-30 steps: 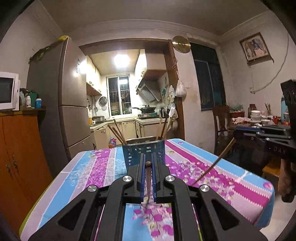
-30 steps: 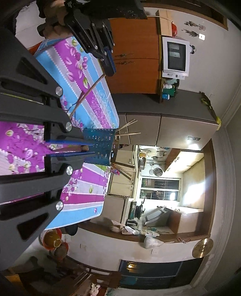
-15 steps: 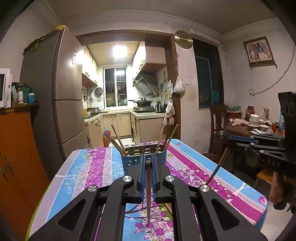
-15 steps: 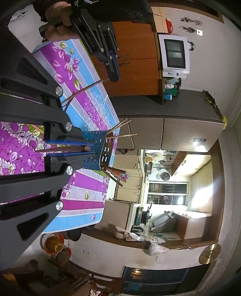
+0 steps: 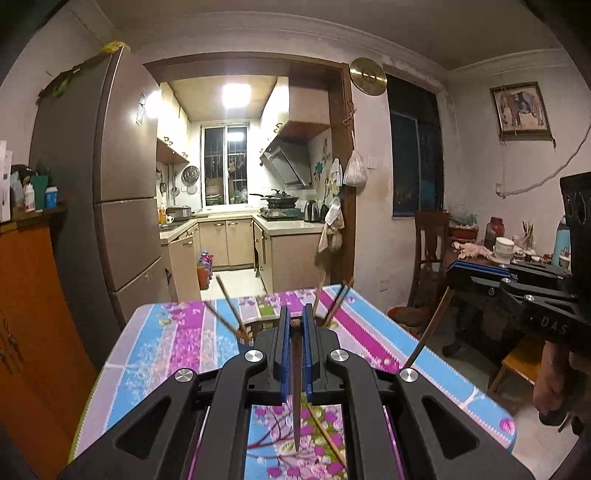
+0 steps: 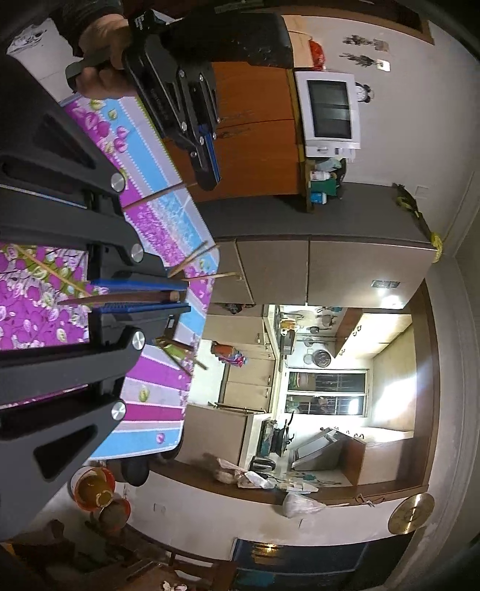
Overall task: Organize utensils
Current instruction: 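Carry both chopsticks over the utensil holder and lower them into it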
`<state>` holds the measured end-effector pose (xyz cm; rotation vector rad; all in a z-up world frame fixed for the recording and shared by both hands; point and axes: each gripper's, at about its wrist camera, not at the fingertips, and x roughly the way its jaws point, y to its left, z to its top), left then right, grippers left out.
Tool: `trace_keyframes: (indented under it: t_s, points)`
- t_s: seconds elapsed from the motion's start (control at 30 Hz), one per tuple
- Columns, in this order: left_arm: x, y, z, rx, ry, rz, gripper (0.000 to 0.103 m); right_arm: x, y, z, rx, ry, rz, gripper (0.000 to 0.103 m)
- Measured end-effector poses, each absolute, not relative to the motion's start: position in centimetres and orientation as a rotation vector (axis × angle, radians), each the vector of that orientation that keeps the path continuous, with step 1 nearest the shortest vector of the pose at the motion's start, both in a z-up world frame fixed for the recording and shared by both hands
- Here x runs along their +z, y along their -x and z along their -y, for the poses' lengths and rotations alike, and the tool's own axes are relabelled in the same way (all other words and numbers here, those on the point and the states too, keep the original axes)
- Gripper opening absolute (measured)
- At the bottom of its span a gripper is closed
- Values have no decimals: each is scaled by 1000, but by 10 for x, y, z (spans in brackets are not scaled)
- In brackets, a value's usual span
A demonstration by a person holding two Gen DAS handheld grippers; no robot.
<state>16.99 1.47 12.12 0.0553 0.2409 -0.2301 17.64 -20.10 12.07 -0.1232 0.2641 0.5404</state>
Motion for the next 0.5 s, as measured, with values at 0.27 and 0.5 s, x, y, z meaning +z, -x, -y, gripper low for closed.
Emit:
trace_keyframes:
  t_s: [0.27,0.5]
  points:
    - [193,-192,-16,-218,-46,-184,8,185,-197,199,560,96,-233,5]
    - [234,-224,-15,-191,-39,-165,8,233,-228,187,555,100,-203,5]
